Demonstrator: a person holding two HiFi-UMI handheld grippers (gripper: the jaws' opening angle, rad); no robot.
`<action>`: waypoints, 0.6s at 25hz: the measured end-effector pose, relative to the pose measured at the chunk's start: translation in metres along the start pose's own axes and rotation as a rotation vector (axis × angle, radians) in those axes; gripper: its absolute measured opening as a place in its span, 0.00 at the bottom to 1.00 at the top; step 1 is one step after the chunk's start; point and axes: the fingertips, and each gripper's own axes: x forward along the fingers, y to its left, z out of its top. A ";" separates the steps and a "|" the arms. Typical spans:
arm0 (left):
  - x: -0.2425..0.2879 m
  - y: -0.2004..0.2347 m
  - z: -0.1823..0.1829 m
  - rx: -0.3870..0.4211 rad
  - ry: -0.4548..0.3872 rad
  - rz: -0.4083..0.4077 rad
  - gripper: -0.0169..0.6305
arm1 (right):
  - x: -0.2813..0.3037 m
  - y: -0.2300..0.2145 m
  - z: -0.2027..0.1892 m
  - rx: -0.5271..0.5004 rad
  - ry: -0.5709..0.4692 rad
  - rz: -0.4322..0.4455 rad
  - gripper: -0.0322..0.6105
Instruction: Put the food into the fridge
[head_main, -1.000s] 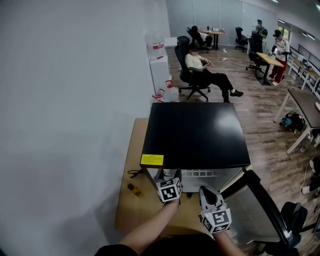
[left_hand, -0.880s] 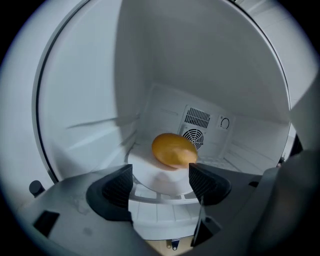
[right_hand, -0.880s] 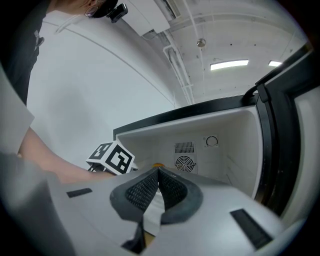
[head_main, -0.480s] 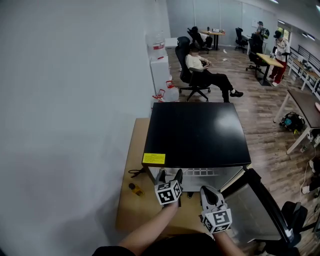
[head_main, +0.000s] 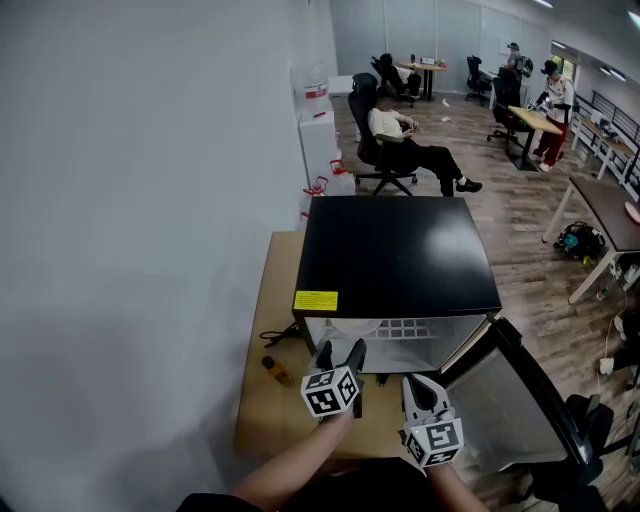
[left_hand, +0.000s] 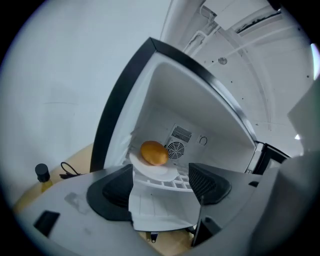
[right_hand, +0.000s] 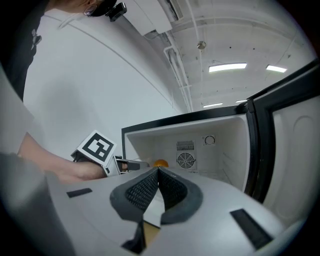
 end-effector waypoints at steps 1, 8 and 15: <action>-0.007 -0.001 0.003 -0.004 -0.017 -0.011 0.52 | -0.003 0.002 -0.001 -0.004 0.003 -0.004 0.14; -0.062 -0.005 0.014 -0.063 -0.094 -0.123 0.52 | -0.028 0.009 -0.003 0.001 0.005 -0.041 0.14; -0.120 -0.017 0.020 0.001 -0.156 -0.199 0.52 | -0.049 0.024 0.000 -0.004 -0.005 -0.055 0.14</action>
